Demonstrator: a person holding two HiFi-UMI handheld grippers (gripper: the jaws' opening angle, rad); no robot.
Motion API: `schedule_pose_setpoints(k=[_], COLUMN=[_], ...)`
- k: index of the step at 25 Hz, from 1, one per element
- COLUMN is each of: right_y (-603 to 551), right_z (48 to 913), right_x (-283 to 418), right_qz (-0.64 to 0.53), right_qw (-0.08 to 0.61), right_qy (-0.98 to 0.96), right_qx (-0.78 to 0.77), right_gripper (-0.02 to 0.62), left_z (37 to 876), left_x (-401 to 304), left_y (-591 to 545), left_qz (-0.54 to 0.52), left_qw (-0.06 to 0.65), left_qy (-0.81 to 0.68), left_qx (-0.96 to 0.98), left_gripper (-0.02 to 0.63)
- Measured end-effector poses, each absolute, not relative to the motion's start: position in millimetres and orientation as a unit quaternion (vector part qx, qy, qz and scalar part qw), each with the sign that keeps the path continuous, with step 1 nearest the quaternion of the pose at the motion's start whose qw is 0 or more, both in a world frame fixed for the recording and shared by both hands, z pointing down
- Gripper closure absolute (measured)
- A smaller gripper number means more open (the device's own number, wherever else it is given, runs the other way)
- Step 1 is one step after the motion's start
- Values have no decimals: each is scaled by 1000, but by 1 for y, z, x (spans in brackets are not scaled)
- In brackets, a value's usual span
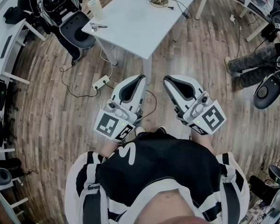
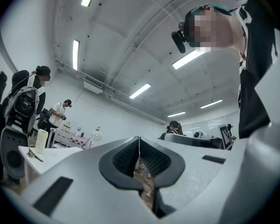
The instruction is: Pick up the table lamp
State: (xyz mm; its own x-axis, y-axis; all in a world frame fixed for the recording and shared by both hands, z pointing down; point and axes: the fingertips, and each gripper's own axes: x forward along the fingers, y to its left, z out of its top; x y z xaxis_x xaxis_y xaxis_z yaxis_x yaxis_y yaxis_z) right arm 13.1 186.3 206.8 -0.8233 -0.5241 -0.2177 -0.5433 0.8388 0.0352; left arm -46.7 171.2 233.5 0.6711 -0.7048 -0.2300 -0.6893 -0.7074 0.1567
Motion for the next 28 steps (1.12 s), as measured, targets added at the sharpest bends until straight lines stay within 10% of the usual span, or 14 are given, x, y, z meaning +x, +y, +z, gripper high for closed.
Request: schedule_pose_setpoints(k=[28], right_y=[180], right_z=[211], right_x=[-22], right_qz=[41], right_qw=[95], right_qy=[942], right_qx=[-318], right_gripper=[569], left_z=[238], left_x=[-87], left_y=[172], left_qz=[-142], left_qw=[39], left_qy=[-375], left_qx=[915], left_gripper=[600])
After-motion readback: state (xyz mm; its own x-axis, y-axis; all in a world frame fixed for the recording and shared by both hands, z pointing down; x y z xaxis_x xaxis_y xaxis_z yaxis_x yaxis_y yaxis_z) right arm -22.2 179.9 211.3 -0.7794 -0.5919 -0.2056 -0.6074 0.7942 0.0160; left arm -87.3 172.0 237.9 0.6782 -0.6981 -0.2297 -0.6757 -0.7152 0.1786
